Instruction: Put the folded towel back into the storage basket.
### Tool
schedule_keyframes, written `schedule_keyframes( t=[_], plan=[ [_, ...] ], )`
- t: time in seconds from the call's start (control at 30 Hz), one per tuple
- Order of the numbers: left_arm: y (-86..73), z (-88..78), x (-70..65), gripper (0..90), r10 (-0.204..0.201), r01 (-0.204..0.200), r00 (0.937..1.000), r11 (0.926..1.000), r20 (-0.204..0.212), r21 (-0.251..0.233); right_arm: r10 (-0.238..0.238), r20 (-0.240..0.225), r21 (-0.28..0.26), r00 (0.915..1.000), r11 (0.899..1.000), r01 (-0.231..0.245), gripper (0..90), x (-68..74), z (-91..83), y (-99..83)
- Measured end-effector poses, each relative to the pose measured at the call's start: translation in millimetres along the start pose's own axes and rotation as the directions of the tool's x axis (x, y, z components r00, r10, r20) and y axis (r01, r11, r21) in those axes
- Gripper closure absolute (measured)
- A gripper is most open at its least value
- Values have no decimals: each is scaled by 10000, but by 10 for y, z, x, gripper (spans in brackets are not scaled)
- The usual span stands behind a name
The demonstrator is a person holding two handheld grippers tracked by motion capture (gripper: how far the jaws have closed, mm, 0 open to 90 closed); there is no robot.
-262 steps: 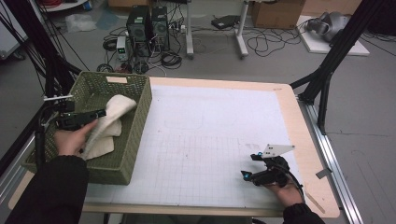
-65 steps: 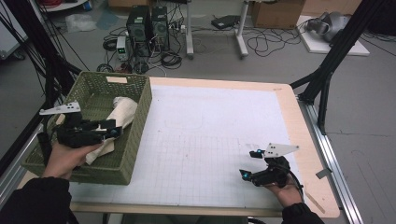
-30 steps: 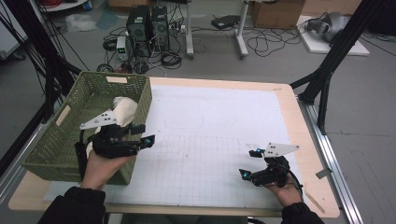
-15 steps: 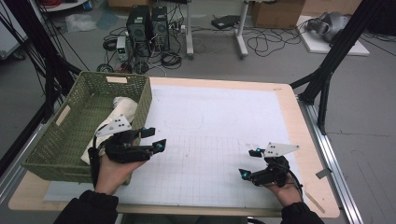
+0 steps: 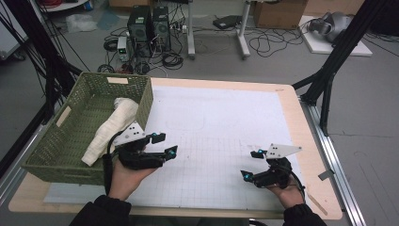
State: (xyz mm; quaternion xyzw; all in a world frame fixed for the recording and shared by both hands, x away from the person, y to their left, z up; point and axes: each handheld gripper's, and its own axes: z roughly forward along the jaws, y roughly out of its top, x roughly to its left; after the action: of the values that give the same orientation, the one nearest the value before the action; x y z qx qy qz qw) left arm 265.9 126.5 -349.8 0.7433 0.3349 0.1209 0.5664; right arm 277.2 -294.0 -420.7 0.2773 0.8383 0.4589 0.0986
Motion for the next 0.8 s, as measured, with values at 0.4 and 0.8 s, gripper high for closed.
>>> schedule_keyframes(
  t=[0.4, 0.8],
  plan=[
    [-102, 109, -62, 338, 297, -295, 9995, 9994, -125, 202, -53, -2, -62, 10000, 10000, 53, 142, 3, 5, 2],
    [-240, 218, -102, 329, 426, -418, 9990, 9980, -152, 483, -40, -37, -39, 10000, 10000, 40, 141, 11, 9, 8]
  ],
)
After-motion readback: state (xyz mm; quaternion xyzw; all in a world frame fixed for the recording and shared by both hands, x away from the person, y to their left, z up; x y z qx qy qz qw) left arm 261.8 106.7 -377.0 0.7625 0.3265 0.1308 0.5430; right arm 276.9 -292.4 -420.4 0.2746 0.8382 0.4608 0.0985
